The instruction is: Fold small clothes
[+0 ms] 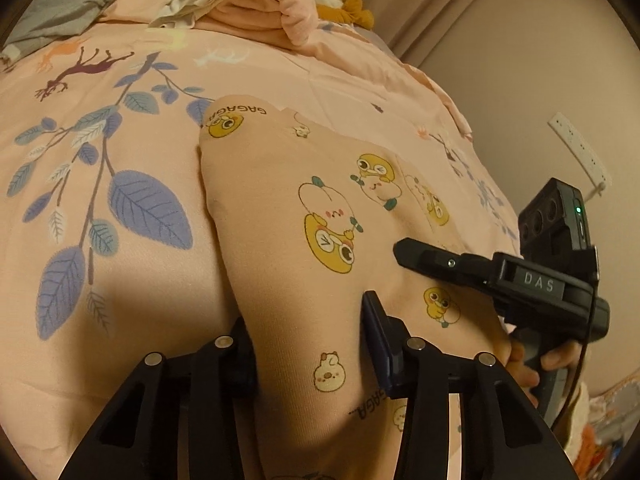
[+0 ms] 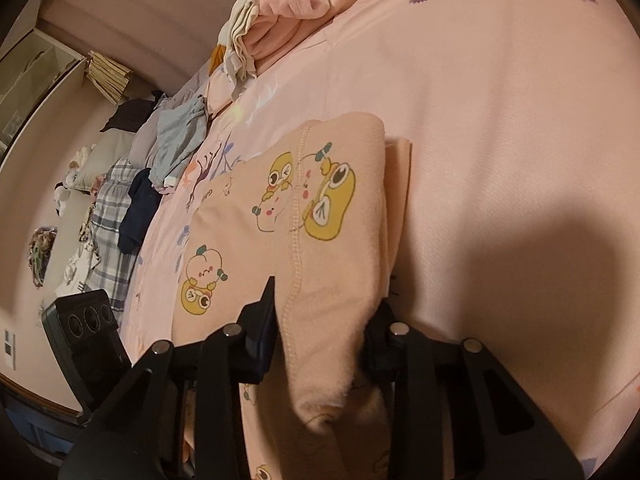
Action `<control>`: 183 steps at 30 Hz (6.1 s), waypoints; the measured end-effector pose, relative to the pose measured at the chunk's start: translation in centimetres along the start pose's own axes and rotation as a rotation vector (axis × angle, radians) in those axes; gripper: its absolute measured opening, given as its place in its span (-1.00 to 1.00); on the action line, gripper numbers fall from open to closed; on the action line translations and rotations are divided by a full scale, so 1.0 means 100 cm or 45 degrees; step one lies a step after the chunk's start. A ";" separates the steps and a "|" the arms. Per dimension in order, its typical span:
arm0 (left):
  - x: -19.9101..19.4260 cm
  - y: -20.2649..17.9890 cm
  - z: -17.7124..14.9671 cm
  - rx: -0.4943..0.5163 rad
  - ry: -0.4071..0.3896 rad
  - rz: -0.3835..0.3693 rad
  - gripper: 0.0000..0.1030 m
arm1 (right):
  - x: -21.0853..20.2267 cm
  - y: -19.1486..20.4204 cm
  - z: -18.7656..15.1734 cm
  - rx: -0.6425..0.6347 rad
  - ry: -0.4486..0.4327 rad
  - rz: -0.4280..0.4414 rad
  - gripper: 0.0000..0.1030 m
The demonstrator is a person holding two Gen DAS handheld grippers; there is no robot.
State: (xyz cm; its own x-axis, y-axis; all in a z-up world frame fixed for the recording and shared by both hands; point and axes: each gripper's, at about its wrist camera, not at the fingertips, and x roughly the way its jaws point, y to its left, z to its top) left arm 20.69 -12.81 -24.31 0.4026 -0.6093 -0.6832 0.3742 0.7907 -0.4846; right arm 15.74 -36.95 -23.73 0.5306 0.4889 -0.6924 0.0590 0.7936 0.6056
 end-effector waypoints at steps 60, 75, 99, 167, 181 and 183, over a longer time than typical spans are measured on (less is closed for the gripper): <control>-0.145 -0.035 0.032 0.082 -0.310 -0.383 -0.48 | -0.120 0.091 -0.012 -0.191 -0.289 0.427 -0.54; -0.155 -0.030 0.030 0.060 -0.329 -0.379 -0.48 | -0.118 0.097 -0.013 -0.191 -0.285 0.462 -0.54; -0.196 0.001 0.017 0.026 -0.398 -0.138 -0.63 | -0.067 0.152 -0.007 -0.299 -0.184 0.509 -0.53; -0.129 0.079 -0.001 -0.087 -0.133 0.116 -0.62 | 0.059 0.167 -0.023 -0.282 0.025 0.136 -0.53; -0.111 0.116 -0.016 -0.247 -0.092 0.057 -0.45 | 0.085 0.140 -0.041 -0.252 0.053 0.048 -0.50; -0.115 0.121 -0.016 -0.280 -0.108 0.025 -0.45 | 0.084 0.141 -0.041 -0.278 0.049 0.016 -0.43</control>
State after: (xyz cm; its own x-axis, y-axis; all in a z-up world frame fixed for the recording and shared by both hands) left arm 19.24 3.87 -23.22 0.4801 -0.5889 -0.6502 0.1778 0.7911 -0.5853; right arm 17.58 -20.19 -22.56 0.4971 0.5097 -0.7022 -0.1341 0.8447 0.5182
